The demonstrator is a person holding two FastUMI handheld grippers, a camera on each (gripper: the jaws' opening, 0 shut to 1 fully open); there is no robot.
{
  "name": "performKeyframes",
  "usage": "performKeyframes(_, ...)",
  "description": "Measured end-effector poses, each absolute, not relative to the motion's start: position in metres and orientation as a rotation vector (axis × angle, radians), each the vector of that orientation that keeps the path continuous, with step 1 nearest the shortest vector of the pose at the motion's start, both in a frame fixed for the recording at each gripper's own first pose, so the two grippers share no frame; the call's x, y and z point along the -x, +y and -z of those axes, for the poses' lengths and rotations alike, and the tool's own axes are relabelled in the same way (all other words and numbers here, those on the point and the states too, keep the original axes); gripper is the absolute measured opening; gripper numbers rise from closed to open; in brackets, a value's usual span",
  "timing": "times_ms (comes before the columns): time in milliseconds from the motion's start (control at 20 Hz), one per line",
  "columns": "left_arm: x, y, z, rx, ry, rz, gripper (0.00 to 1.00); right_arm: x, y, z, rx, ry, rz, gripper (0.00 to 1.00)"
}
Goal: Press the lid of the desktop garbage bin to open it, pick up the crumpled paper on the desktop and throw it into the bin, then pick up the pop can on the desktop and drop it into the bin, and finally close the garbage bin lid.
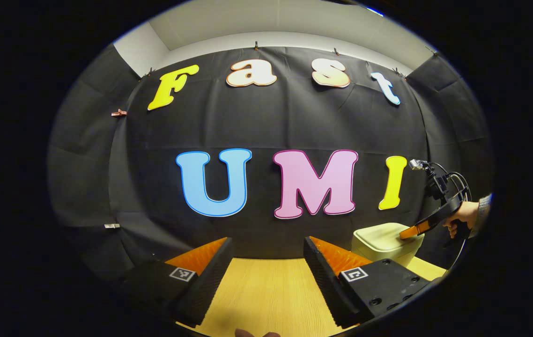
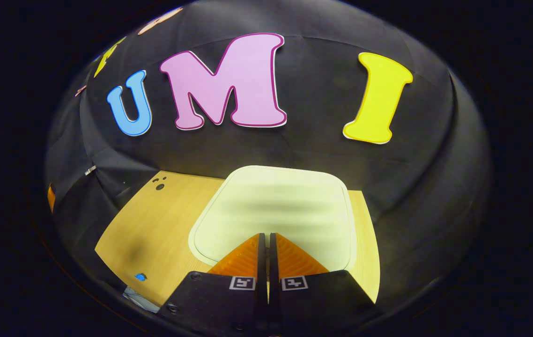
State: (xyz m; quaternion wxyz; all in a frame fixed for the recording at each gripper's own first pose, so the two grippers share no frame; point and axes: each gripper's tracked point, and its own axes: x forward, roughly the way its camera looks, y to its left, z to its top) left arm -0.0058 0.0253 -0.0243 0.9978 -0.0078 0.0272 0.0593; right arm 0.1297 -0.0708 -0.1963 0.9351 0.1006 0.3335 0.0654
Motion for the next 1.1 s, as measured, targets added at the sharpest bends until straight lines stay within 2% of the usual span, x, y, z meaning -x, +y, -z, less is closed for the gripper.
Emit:
performKeyframes(400, 0.009, 0.025, 0.016, 0.011, 0.033, -0.123, 0.97, -0.134, -0.073, 0.181, -0.225, 0.648, -0.135, 0.06)
performKeyframes(800, 0.021, 0.029, 0.016, 0.016, 0.032, -0.127, 0.97, -0.137, -0.092, 0.109, -0.189, 0.367, -0.078, 0.05)
performKeyframes(1100, 0.027, 0.026, 0.017, 0.018, 0.039, -0.117, 0.97, -0.128, -0.105, 0.078, -0.22, 0.257, -0.036, 0.05)
